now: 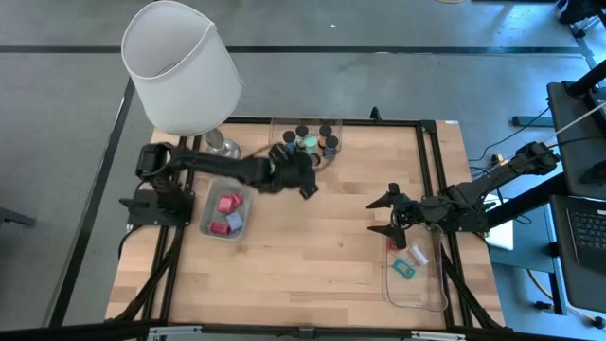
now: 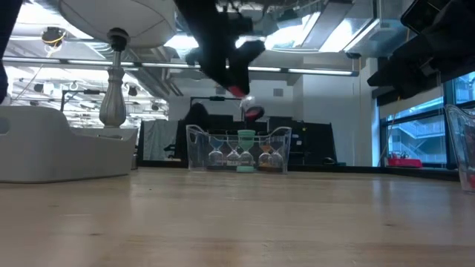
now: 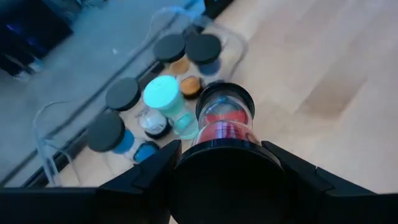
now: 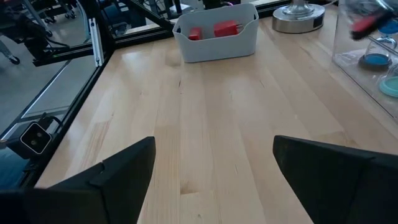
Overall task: Pick & Place Office items
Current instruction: Put the red hourglass into the top transparent bin
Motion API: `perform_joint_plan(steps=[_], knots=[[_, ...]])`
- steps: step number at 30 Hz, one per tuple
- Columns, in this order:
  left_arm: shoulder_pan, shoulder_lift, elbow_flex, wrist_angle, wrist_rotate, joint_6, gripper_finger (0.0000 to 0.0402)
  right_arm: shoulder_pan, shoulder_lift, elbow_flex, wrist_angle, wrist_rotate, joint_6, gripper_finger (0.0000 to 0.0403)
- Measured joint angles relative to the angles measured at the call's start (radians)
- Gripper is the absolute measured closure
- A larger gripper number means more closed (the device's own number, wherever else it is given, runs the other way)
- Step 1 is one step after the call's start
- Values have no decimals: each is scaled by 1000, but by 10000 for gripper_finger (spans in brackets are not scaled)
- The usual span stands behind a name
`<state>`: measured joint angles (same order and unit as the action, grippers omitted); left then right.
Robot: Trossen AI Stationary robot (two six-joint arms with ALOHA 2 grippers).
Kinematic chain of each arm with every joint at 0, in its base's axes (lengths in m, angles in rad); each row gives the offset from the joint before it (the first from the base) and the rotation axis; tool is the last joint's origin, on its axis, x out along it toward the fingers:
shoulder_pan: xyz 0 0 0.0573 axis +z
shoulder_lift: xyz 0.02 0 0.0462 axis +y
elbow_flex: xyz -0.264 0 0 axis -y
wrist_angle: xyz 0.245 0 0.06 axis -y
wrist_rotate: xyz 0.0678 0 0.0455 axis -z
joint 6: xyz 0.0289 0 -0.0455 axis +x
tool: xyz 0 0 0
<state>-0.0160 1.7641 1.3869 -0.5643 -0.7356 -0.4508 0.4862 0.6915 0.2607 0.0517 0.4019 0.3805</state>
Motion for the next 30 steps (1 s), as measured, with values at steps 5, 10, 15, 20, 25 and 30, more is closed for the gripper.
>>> perform_joint_plan(steps=[5,10,15,20,25,30], knots=[[140,0,-3,-2,146,54,201,0,0,0,0,0,-1,76],[193,0,-4,-27,152,64,199,0,0,0,0,0,-3,76],[231,0,-4,-48,161,66,199,0,0,0,0,0,-2,76],[270,-1,-4,-45,179,99,200,0,0,0,0,0,-2,76],[303,-1,-4,-57,231,114,199,0,0,0,0,0,-2,76],[329,19,-4,-66,246,133,200,0,0,0,0,0,-2,76]])
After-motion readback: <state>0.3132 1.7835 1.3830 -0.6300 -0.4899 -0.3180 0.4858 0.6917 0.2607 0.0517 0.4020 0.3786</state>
